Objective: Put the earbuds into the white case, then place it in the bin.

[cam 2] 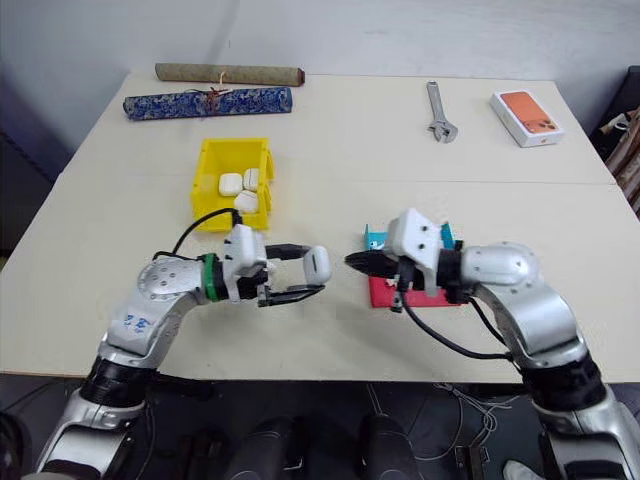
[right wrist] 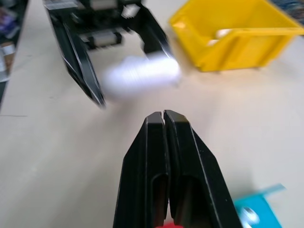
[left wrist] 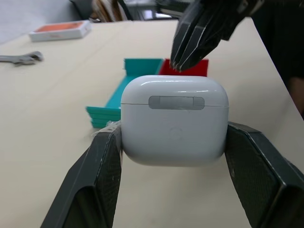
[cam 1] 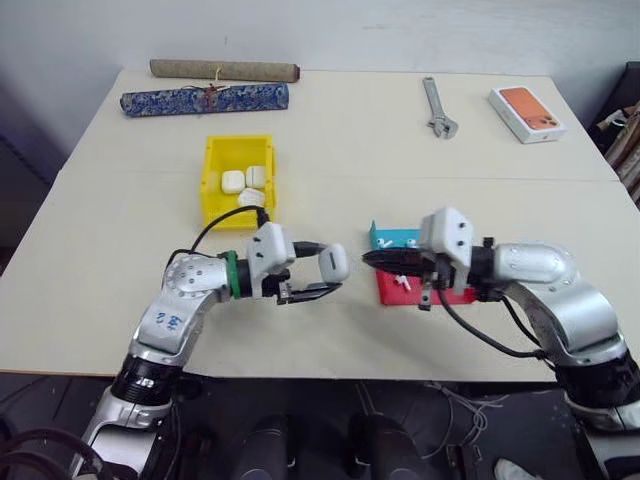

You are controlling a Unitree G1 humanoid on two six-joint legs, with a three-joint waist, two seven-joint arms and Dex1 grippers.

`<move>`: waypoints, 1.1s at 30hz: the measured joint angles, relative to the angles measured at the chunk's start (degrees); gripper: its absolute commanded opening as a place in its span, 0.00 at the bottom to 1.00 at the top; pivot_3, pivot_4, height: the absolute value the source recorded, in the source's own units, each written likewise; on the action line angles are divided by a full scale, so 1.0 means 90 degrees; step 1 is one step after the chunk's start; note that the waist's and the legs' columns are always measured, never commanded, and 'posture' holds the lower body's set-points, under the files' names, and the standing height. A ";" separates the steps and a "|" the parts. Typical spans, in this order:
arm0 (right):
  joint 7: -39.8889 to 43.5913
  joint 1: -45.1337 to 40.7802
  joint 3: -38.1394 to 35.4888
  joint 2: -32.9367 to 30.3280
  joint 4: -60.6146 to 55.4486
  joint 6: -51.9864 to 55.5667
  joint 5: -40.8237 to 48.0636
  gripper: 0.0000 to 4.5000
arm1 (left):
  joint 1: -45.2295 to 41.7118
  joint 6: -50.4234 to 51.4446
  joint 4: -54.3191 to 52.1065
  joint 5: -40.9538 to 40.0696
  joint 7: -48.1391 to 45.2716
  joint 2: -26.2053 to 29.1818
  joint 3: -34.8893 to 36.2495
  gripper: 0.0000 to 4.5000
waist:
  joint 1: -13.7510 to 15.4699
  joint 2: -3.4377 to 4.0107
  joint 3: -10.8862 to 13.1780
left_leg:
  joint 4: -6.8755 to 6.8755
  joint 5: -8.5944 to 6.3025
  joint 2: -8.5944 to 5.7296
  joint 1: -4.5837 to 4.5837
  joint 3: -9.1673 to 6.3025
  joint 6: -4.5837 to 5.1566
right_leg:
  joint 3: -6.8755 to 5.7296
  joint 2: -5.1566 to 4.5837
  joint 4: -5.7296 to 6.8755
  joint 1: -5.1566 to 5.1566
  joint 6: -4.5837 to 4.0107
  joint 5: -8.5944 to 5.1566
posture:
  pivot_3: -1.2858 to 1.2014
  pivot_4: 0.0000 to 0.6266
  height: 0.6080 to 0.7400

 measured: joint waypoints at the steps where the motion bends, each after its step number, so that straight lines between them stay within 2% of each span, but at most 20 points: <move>1: -0.0030 0.0314 -0.0373 0.0014 -0.0084 -0.0076 0.0178 0.14 | 0.0078 0.0234 -0.0126 -0.0203 0.0090 0.0079 0.0245 0.62 | 0.0001 0.0000 0.0000 | 0.0000 0.0000 0.0001 0.0000 -0.0001 0.0000 | -0.0001 0.0000 -0.0001 0.0001 0.0000 0.0000 | 0.52 0.24 1.00; 6: -0.0320 0.1715 -0.1780 0.0308 -0.0720 -0.0843 0.0428 0.51 | 0.0341 0.1061 -0.0334 -0.1222 0.0580 0.0362 0.1701 0.62 | 0.0014 0.0000 0.0000 | 0.0003 0.0001 0.0000 0.0009 -0.0002 0.0000 | 0.0003 0.0000 0.0000 0.0007 0.0000 0.0000 | 0.52 0.24 1.00; 9: -0.0495 0.2243 -0.2310 0.0790 -0.0803 -0.1718 0.0381 0.74 | -0.0030 0.1335 0.0220 -0.1198 0.1069 0.0683 0.2084 0.62 | 0.0034 -0.0004 -0.0002 | 0.0003 0.0003 -0.0001 0.0031 0.0006 -0.0004 | 0.0013 0.0001 0.0002 0.0012 0.0000 0.0000 | 0.52 0.24 1.00; 12: -0.0542 0.2716 -0.2562 0.0916 -0.0770 -0.2031 0.0415 0.96 | -0.0847 0.1353 0.1201 -0.0782 0.1708 0.0718 0.2091 0.62 | 0.0124 -0.0006 -0.0002 | -0.0001 0.0002 -0.0006 0.0041 0.0015 -0.0003 | 0.0026 0.0002 0.0007 0.0014 0.0000 0.0000 | 0.52 0.24 1.00; 16: -0.0351 0.2926 -0.2769 0.0921 -0.0281 -0.2504 0.0541 0.98 | -0.2445 0.0890 0.3399 0.0134 0.2379 0.0365 0.1564 0.62 | 0.0167 -0.0015 -0.0005 | -0.0001 0.0001 -0.0019 0.0041 0.0027 0.0006 | 0.0039 0.0001 0.0008 0.0012 0.0015 0.0008 | 0.52 0.24 1.00; 18: -0.0343 0.2926 -0.2779 0.0920 -0.0206 -0.2595 0.0533 0.98 | -0.2517 0.0785 0.3634 0.0240 0.2414 0.0317 0.1477 0.62 | 0.0122 -0.0015 -0.0005 | -0.0012 0.0002 -0.0016 0.0040 0.0036 0.0006 | 0.0046 0.0003 0.0013 0.0010 0.0017 0.0009 | 0.52 0.24 1.00; 19: -0.0344 0.2971 -0.2821 0.0920 -0.0150 -0.2652 0.0501 0.99 | -0.2599 0.0639 0.3960 0.0371 0.2408 0.0224 0.1360 0.70 | 0.0060 -0.0017 -0.0004 | -0.0025 0.0001 -0.0009 0.0042 0.0046 0.0001 | 0.0052 0.0010 0.0012 0.0001 0.0017 0.0009 | 0.52 0.24 1.00; 20: -0.0428 0.2905 -0.2784 0.0920 -0.0101 -0.2738 0.0352 1.00 | -0.3109 0.0265 0.4951 0.0640 0.2406 0.0029 0.1200 0.78 | 0.0095 -0.0019 -0.0003 | -0.0023 0.0007 -0.0007 0.0040 0.0045 -0.0006 | 0.0040 0.0026 0.0008 -0.0002 0.0016 0.0009 | 0.52 0.24 1.00; 21: -0.0537 0.2808 -0.2684 0.0920 -0.0111 -0.2739 0.0254 1.00 | -0.3362 0.0022 0.5453 0.0793 0.2393 -0.0059 0.1063 0.82 | 0.0101 -0.0019 -0.0003 | -0.0022 0.0007 -0.0007 0.0043 0.0049 -0.0006 | 0.0043 0.0027 0.0012 -0.0002 0.0016 0.0009 | 0.52 0.24 1.00; 23: -0.0697 0.2670 -0.2487 0.0920 -0.0176 -0.2700 0.0129 1.00 | -0.3654 -0.0328 0.6057 0.1022 0.2389 -0.0085 0.0932 0.96 | 0.0090 -0.0021 -0.0001 | -0.0021 0.0008 -0.0006 0.0043 0.0053 -0.0006 | 0.0052 0.0025 0.0012 -0.0002 0.0016 0.0009 | 0.52 0.24 1.00; 28: -0.0886 0.2563 -0.2293 0.0755 -0.0292 -0.2534 0.0102 1.00 | -0.3609 -0.0943 0.6280 0.1144 0.2110 0.0035 0.0959 0.98 | 0.0085 -0.0022 -0.0001 | -0.0024 0.0007 -0.0006 0.0043 0.0054 -0.0006 | 0.0056 0.0019 0.0011 -0.0005 0.0016 0.0009 | 0.52 0.24 1.00; 33: -0.0598 0.2318 -0.2341 0.0090 -0.0210 -0.2292 0.0273 1.00 | -0.2165 -0.1132 0.4426 0.0767 0.0866 0.0786 0.1134 0.98 | -0.0017 -0.0022 -0.0001 | -0.0021 0.0007 -0.0003 0.0046 0.0051 -0.0006 | 0.0059 0.0015 0.0013 -0.0002 0.0016 0.0009 | 0.52 0.24 1.00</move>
